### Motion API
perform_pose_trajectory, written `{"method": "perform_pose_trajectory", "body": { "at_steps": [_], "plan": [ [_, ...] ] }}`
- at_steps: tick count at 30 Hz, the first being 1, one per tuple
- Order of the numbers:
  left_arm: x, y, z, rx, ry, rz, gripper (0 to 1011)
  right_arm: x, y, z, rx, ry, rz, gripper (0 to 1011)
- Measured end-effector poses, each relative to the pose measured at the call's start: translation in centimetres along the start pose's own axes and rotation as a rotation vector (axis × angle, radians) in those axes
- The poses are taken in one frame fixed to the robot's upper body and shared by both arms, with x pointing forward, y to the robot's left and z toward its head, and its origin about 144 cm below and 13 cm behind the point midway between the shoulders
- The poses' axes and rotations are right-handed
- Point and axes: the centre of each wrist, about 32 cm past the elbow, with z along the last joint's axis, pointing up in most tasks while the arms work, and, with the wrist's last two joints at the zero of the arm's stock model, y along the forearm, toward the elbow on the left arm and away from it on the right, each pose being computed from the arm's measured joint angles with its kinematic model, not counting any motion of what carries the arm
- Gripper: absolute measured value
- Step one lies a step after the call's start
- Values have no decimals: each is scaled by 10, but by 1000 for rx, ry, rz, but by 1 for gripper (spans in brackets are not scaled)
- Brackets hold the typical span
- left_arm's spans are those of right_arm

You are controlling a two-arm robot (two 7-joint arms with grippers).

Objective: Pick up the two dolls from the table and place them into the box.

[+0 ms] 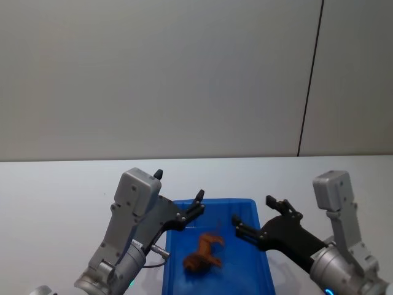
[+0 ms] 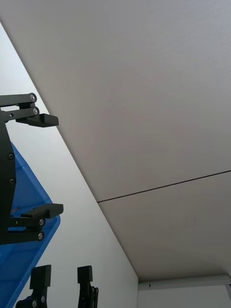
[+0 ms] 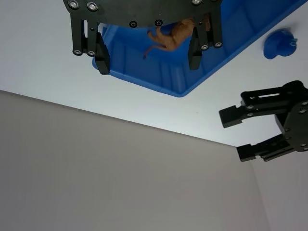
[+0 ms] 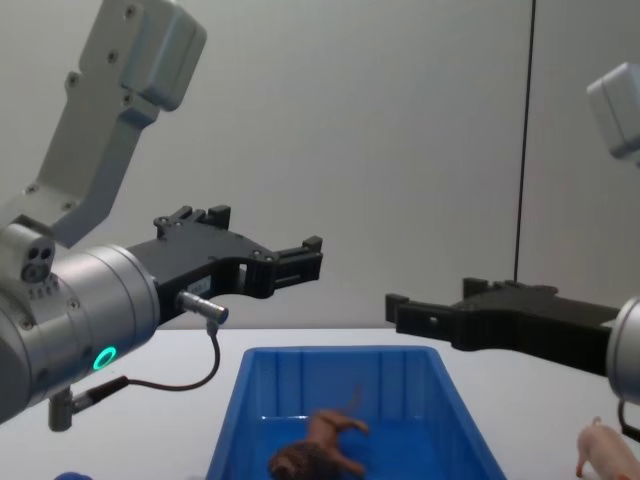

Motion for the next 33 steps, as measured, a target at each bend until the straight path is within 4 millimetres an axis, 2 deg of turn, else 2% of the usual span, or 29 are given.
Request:
{"method": "perform_pose_trajectory", "body": {
  "at_steps": [2,9,18,26,33],
  "plan": [
    [0,0,0,0,0,0,1001,0,-2,0,-1,-3,-12,1001],
    [0,0,0,0,0,0,1001,2,-13,1,-10,-19,-89,1001],
    [0,0,0,0,0,0,1001,4,-38,1,-42,-36,-211,1001],
    [0,0,0,0,0,0,1001,6,-58,-5,-98,-32,-304,1001],
    [0,0,0,0,0,0,1001,6,-68,-12,-143,-24,-348,1001]
  ]
}}
